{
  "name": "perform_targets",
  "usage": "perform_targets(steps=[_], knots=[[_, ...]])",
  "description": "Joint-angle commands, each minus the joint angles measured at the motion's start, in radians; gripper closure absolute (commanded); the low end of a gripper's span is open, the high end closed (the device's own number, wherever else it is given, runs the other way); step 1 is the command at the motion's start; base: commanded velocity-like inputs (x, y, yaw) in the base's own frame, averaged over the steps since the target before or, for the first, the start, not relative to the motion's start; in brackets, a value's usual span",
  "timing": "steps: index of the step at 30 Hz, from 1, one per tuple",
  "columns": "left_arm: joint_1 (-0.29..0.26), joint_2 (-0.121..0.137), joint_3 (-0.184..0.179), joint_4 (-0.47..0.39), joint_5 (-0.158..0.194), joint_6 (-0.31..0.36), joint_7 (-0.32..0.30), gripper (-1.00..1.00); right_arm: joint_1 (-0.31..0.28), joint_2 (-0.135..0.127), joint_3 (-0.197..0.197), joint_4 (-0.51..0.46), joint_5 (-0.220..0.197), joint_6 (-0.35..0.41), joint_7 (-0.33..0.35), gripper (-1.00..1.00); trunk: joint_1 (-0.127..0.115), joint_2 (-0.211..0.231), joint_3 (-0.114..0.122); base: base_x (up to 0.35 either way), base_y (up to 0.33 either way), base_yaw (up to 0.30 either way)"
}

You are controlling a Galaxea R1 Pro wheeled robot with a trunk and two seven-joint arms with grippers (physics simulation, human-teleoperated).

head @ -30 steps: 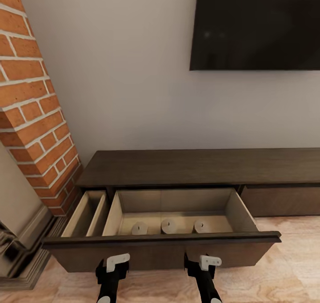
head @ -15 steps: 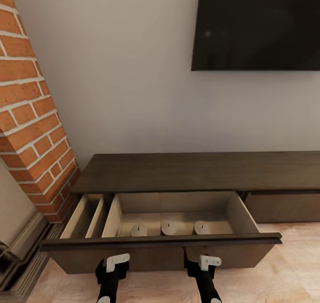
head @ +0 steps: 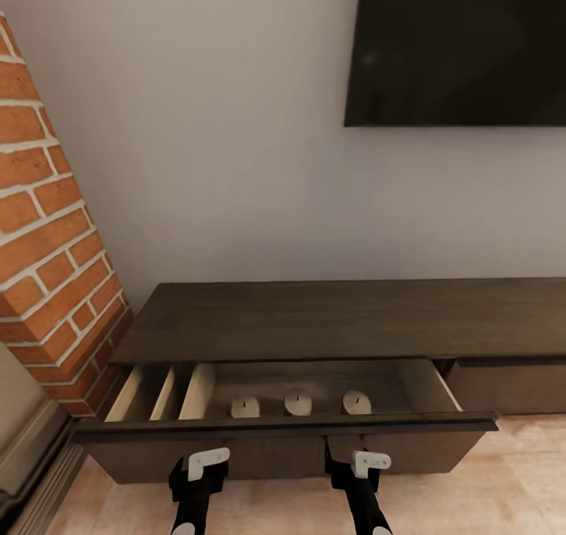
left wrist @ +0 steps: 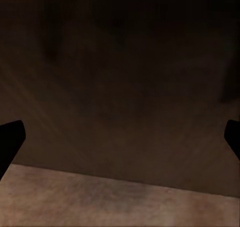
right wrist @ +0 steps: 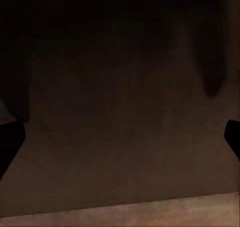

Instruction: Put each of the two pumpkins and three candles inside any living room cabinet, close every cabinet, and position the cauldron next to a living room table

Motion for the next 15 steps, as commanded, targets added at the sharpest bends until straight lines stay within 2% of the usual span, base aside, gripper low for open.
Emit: perform_targets(steps=[1,15], knots=[[-0.001,0.001,-0.008,-0.001,0.010,-0.006,0.006,-1.00,-0.001,0.000,-0.002,0.000,-0.006,-0.003,-0.010,-1.00,0.000,0.000,-0.001,0.217,0.000,0.000],[-0.001,0.002,-0.007,-0.001,0.010,-0.006,0.006,-1.00,-0.001,0.000,-0.002,0.000,-0.006,-0.003,-0.010,-1.00,0.000,0.000,-0.001,0.194,0.000,0.000]])
